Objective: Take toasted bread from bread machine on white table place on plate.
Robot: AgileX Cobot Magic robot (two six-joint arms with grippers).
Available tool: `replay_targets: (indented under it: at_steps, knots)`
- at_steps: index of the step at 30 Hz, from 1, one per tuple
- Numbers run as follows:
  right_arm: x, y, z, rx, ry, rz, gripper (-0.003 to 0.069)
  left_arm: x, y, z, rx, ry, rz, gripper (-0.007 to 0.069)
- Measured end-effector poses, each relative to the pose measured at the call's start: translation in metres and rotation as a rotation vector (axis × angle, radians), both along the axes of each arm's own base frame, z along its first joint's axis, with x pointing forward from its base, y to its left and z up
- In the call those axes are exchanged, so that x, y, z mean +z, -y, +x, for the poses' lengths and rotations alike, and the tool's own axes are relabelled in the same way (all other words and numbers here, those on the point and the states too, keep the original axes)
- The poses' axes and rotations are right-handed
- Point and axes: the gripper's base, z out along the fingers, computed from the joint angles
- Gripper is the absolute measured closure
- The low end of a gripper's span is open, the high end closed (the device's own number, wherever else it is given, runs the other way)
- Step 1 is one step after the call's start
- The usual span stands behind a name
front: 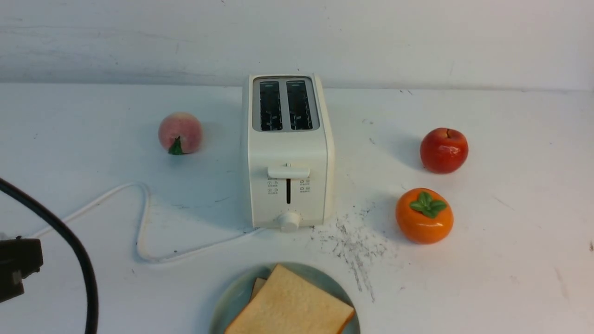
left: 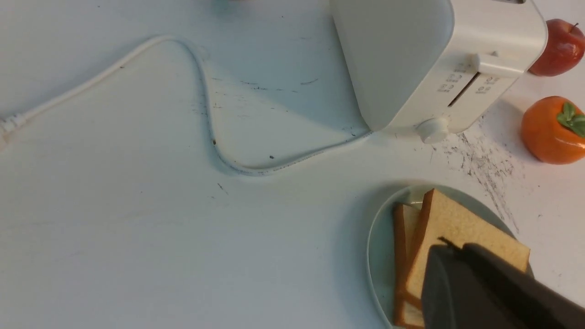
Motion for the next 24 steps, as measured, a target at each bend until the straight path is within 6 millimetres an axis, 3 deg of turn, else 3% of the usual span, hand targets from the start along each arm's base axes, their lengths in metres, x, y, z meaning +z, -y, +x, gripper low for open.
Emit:
replay_targets:
  at_steps: [11,17,22,24]
  knots:
    - [0.000,0.000,0.000,0.004,-0.004,0.017,0.0629,0.000,0.006,-0.003,-0.098,0.029,0.088,0.0622]
    - [0.000,0.000,0.000,0.004,-0.006,0.021,0.0626,0.001,0.001,-0.016,-0.055,0.227,0.053,0.0621]
    - [0.000,0.000,0.000,0.004,-0.006,0.021,0.0620,-0.048,-0.008,-0.032,0.018,0.357,0.056,0.0619]
    - [0.000,0.000,0.000,0.004,-0.006,0.021,0.0615,-0.082,-0.012,-0.040,0.046,0.380,0.074,0.0617]
